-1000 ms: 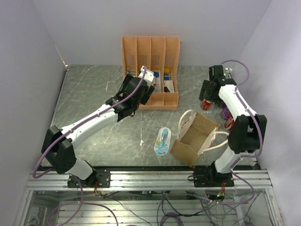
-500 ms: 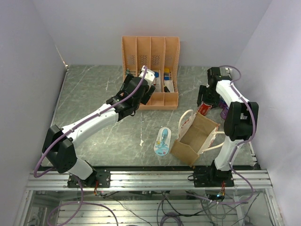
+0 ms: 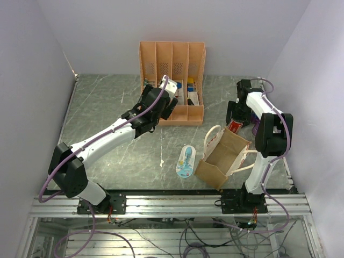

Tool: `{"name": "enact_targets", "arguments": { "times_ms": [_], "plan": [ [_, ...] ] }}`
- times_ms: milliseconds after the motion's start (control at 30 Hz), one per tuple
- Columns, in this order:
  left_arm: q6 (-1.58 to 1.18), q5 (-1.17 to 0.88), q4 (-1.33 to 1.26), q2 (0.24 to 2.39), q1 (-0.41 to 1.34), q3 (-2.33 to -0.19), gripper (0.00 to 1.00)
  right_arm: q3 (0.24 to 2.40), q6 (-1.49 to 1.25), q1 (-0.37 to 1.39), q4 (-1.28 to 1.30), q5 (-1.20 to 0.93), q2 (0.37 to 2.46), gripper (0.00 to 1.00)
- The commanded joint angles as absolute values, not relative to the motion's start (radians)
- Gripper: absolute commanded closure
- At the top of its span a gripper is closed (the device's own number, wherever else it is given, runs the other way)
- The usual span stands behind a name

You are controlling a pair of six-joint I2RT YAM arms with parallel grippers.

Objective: Take the beverage out of the canvas bag

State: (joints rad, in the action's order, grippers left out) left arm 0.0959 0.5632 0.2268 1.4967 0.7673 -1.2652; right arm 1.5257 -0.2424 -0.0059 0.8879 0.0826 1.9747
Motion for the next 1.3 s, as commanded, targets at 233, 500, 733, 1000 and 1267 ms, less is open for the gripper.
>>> {"name": "enact_targets", "arguments": {
  "times_ms": [233, 500, 733, 1000, 1267],
  "plan": [
    [0.077, 0.540, 0.224, 1.498, 0.767, -1.307, 0.03, 1.492, -0.211, -0.014, 0.830, 0.114, 1.874, 0.23],
    [0.078, 0.543, 0.227, 1.501, 0.766, -1.308, 0.03, 1.466, -0.197, 0.005, 0.786, 0.106, 1.734, 0.16],
    [0.081, 0.547, 0.227, 1.502, 0.765, -1.310, 0.03, 1.421, -0.223, 0.203, 0.752, 0.196, 1.565, 0.15],
    [0.077, 0.552, 0.238, 1.516, 0.765, -1.316, 0.03, 1.476, -0.236, 0.440, 0.786, 0.286, 1.447, 0.12],
    [-0.047, 0.373, 0.243, 1.452, 0.656, -1.329, 0.00, 1.461, -0.240, 0.565, 0.761, 0.282, 1.242, 0.00]
  ]
}}
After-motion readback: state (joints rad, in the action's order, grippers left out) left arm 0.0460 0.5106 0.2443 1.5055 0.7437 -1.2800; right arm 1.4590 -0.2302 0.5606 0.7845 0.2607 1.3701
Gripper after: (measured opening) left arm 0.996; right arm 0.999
